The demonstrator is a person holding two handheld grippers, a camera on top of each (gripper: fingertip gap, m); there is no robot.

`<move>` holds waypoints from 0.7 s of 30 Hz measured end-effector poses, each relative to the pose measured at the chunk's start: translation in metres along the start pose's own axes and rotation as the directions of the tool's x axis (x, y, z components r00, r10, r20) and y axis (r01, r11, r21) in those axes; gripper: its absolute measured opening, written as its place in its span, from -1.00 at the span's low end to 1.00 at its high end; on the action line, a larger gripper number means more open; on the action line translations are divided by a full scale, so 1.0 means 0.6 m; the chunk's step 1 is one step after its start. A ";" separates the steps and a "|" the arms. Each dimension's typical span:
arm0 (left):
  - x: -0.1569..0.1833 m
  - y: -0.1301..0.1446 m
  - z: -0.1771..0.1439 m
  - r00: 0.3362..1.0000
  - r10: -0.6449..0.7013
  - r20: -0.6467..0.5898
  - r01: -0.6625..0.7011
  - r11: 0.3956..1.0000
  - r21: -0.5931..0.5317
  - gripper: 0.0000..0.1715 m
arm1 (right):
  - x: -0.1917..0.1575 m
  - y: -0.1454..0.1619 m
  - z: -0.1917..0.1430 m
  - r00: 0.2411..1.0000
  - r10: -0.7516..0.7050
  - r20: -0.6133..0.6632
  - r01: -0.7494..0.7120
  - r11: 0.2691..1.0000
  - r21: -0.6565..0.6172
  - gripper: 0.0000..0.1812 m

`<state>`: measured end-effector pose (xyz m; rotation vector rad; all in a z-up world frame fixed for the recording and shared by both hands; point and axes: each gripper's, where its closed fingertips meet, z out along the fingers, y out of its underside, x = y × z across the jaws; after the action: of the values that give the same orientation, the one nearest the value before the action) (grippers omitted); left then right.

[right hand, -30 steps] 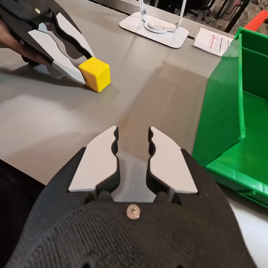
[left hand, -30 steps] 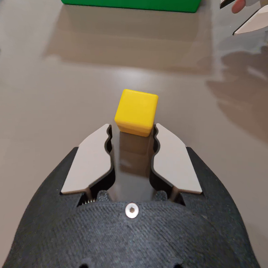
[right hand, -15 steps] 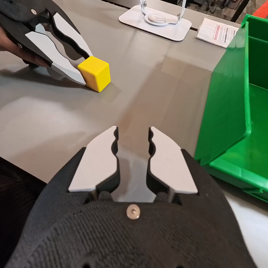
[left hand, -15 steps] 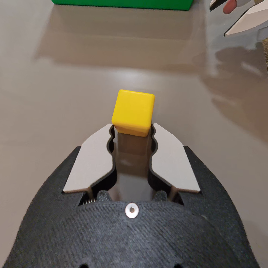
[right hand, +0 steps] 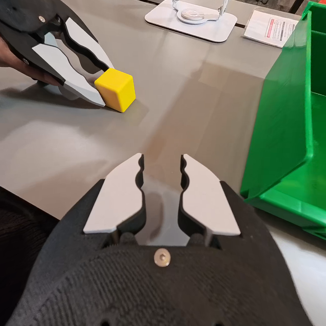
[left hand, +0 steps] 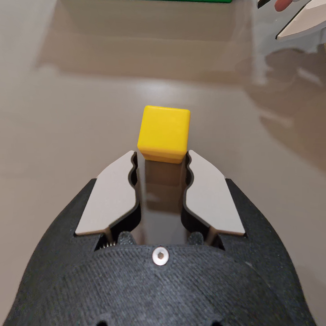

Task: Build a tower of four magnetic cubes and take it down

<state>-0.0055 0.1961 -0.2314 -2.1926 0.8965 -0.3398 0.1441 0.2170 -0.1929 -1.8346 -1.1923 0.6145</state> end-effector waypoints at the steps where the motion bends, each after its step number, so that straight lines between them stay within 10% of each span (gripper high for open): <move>1: -0.001 0.000 0.000 1.000 0.000 0.005 0.000 1.000 0.000 -0.38 | 0.000 0.000 0.000 1.000 0.001 0.000 -0.001 1.000 -0.002 -0.56; 21: -0.012 -0.003 0.013 0.995 0.021 0.101 -0.017 0.999 -0.034 -0.39 | -0.001 0.006 0.004 1.000 0.005 0.004 -0.005 1.000 -0.022 -0.56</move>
<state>-0.0062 0.2064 -0.2355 -2.2087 0.8720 -0.2042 0.1439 0.2167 -0.1973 -1.8562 -1.2025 0.6099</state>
